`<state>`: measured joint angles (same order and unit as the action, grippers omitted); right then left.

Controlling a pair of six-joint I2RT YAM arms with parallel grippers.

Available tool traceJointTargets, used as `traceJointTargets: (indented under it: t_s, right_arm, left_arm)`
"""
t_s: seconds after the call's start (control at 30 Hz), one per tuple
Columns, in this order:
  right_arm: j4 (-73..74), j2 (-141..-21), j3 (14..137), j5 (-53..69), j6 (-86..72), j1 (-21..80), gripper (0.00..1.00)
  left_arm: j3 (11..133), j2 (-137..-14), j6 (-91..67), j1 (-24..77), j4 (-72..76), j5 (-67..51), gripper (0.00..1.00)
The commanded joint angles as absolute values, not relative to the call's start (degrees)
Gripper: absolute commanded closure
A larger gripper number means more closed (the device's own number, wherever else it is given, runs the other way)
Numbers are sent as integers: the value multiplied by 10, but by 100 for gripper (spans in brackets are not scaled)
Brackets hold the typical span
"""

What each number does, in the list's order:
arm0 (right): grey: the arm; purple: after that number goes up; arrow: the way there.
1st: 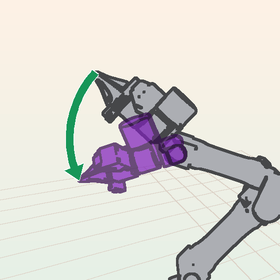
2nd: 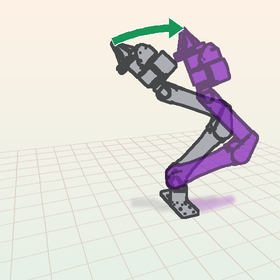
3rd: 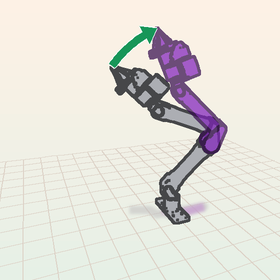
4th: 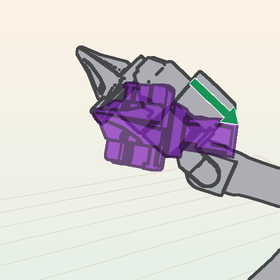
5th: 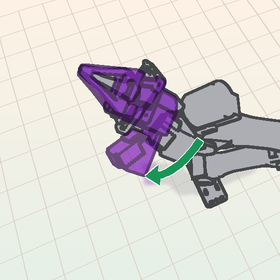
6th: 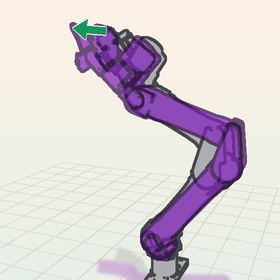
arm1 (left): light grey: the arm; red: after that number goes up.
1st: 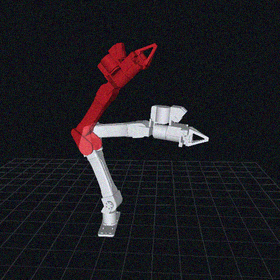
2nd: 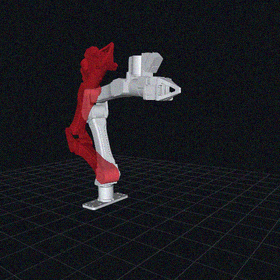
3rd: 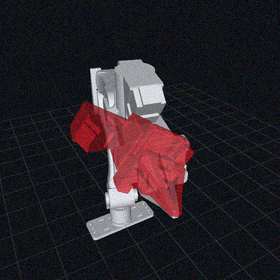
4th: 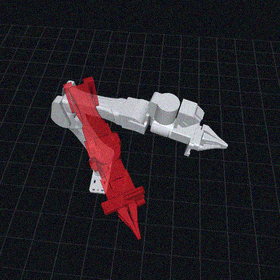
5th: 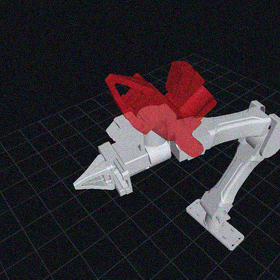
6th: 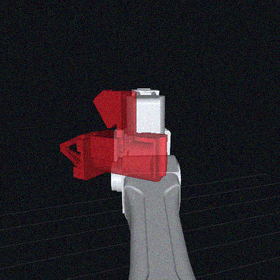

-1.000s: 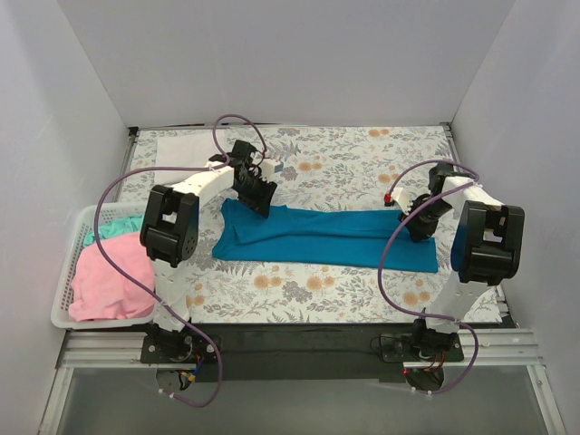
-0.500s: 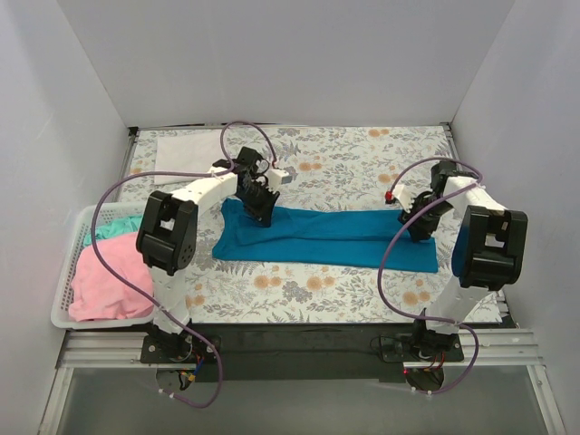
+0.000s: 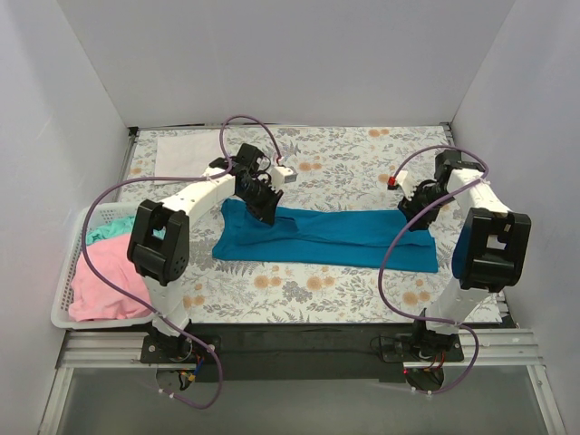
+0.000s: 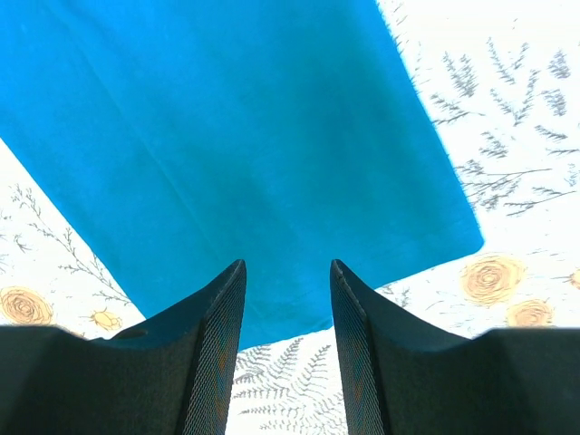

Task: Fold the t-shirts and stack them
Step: Fold the tshirt

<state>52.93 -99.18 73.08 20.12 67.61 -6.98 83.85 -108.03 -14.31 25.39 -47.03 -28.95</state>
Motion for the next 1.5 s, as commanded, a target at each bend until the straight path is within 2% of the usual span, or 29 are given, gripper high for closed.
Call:
traceJointTargets:
  t_s: [0.0,0.4,0.63,0.77,0.83,0.93,1.03,1.27,1.47]
  right_arm:
    - [556,-998,758,234,662,-68,51]
    - [561,-1003,750,236,658,-68,52]
    - [563,-1004,753,244,652,-65,53]
    - [562,-988,769,295,619,-36,53]
    - [560,-987,787,343,587,-8,53]
    - [546,-1004,817,404,537,48,51]
    - [491,-1012,824,439,452,99,48]
    - [295,-1052,826,433,245,177,45]
    - [210,-1103,845,431,155,226,50]
  left_arm:
    - [862,-1085,-133,256,-471,-290,100]
    - [909,-1160,-122,274,-472,-279,98]
    - [878,-1137,-120,289,-462,-267,100]
    - [857,-1098,-117,289,-456,-256,100]
    - [845,-1088,-117,289,-457,-256,93]
    - [830,-1071,-133,285,-449,-252,72]
    - [823,-1043,-162,258,-423,-265,63]
    - [805,-1012,-228,134,-382,-330,59]
    - [800,-1047,-251,113,-359,-332,63]
